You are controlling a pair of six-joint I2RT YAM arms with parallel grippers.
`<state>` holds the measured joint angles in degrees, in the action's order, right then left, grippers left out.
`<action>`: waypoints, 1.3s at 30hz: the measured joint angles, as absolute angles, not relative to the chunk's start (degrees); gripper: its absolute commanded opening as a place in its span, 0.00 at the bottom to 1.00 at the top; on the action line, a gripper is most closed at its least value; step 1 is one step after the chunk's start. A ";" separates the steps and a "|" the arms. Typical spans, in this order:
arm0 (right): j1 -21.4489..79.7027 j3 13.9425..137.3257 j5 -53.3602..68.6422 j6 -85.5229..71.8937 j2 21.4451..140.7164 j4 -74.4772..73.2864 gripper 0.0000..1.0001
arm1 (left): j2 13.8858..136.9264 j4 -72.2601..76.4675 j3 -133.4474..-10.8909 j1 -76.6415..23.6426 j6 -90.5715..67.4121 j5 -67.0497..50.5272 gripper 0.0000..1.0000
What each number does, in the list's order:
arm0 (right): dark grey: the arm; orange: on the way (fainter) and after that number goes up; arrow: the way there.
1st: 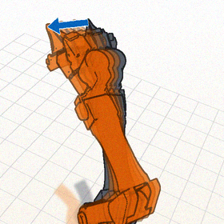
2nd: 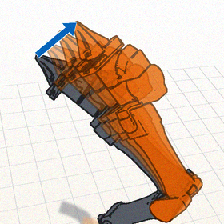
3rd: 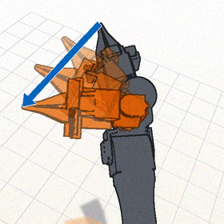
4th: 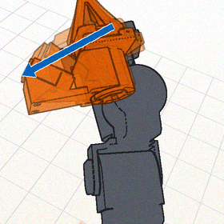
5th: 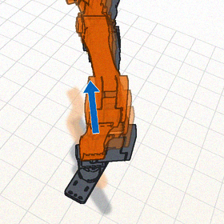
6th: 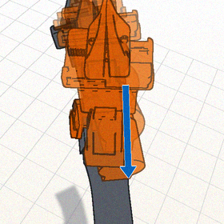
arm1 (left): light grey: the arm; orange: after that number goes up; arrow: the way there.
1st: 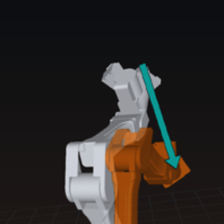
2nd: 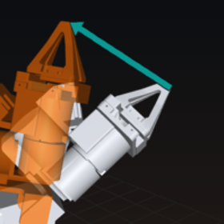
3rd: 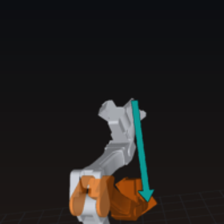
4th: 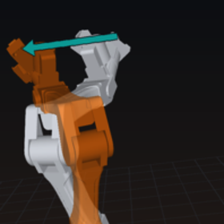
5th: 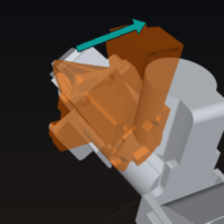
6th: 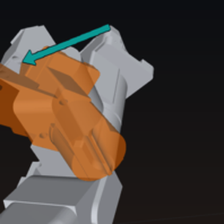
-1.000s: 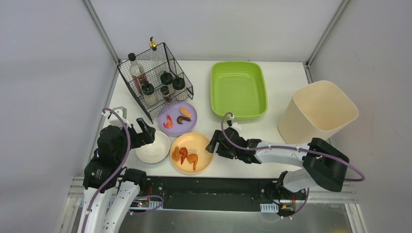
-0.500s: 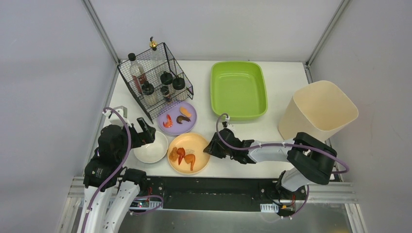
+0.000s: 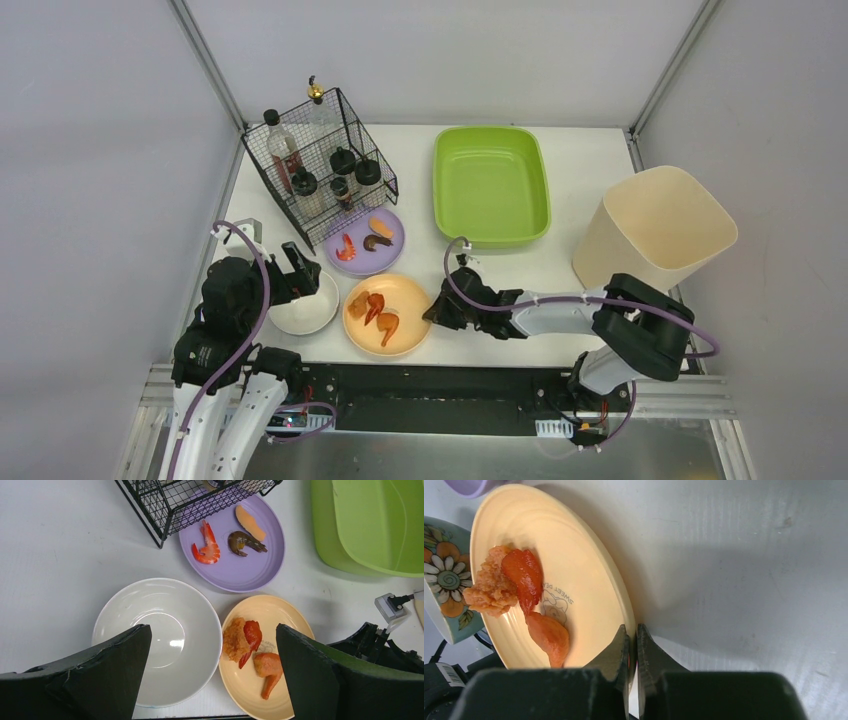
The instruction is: Clear the kitchen counter
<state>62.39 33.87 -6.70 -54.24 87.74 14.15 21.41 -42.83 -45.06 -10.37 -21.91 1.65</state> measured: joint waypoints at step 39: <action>44.42 57.74 -14.68 -37.98 51.40 -42.76 0.00 | 20.86 -42.83 -45.06 -10.37 -21.93 1.48 1.00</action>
